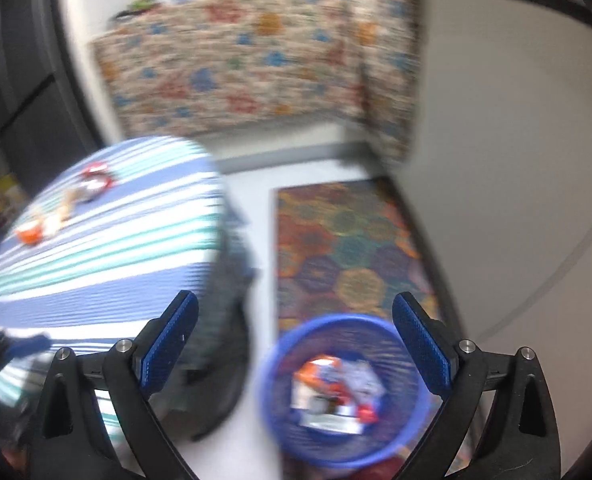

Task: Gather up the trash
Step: 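Move both tools back over the table toward the remaining trash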

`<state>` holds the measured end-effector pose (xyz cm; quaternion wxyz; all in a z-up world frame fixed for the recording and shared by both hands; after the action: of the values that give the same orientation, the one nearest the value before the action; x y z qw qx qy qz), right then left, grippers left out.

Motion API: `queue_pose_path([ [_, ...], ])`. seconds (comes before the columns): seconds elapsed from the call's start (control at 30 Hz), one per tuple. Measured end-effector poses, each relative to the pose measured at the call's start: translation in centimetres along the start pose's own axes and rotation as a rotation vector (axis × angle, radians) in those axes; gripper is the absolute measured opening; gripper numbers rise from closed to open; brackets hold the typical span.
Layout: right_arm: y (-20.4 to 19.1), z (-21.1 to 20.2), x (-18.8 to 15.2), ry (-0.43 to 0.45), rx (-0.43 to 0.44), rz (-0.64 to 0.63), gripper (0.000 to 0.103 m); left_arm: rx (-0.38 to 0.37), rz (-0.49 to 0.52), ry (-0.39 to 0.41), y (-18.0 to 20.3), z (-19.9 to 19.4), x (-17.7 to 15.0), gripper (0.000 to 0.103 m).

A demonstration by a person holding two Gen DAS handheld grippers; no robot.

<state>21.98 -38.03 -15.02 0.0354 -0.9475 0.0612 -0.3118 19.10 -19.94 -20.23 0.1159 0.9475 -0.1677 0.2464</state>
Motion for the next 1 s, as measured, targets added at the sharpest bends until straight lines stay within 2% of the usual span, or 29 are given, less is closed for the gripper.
queue_pose_path([
  [0.17, -12.2, 2.7, -1.6, -0.063, 0.174, -0.165, 0.098, 0.194, -0.171, 0.03, -10.1, -1.8, -0.8, 0.075],
  [0.33, -19.5, 6.7, -3.3, -0.155, 0.217, -0.284, 0.098, 0.316, -0.329, 0.033, -18.3, -2.2, -1.3, 0.075],
  [0.4, -20.9, 8.3, -3.5, -0.187, 0.216, -0.31, 0.101, 0.339, -0.356, 0.026, -19.7, -2.1, -1.7, 0.075],
  [0.53, -22.4, 9.4, -3.3, -0.157, 0.158, -0.382, 0.102, 0.335, -0.411, 0.044, -22.3, -2.4, -1.1, 0.075],
  [0.67, -22.8, 10.1, -3.0, -0.142, 0.155, -0.383, 0.103, 0.277, -0.518, 0.095, -24.7, -2.6, 2.0, 0.075],
  [0.73, -22.9, 10.2, -2.6, -0.139, 0.157, -0.386, 0.103, 0.276, -0.545, 0.117, -25.4, -2.4, 3.8, 0.075],
  [0.8, -22.9, 10.0, -2.6, -0.137, 0.159, -0.388, 0.103, 0.292, -0.571, 0.131, -26.1, -2.0, 5.5, 0.075],
  [0.87, -23.0, 10.0, -2.6, -0.136, 0.16, -0.39, 0.103, 0.355, -0.574, 0.124, -26.7, -1.2, 7.3, 0.075],
  [0.93, -23.0, 10.0, -2.6, -0.135, 0.162, -0.393, 0.103, 0.389, -0.575, 0.096, -27.0, -0.1, 7.7, 0.075],
  [1.0, -23.0, 10.0, -2.6, -0.135, 0.165, -0.394, 0.103, 0.384, -0.582, 0.081, -27.5, 0.6, 7.7, 0.074],
])
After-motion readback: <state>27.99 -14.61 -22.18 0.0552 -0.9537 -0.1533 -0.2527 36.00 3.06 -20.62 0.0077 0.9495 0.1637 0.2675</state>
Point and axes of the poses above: each gripper's, at about its wrist camera, not at the fingertips, and z roughly the way its jaws point, y to its right, x to its top, the point moved 4 cm from there along z, roughly the way its jaws point, and after that the axes turned 5 degrees about -y, right-handed, at the moved point
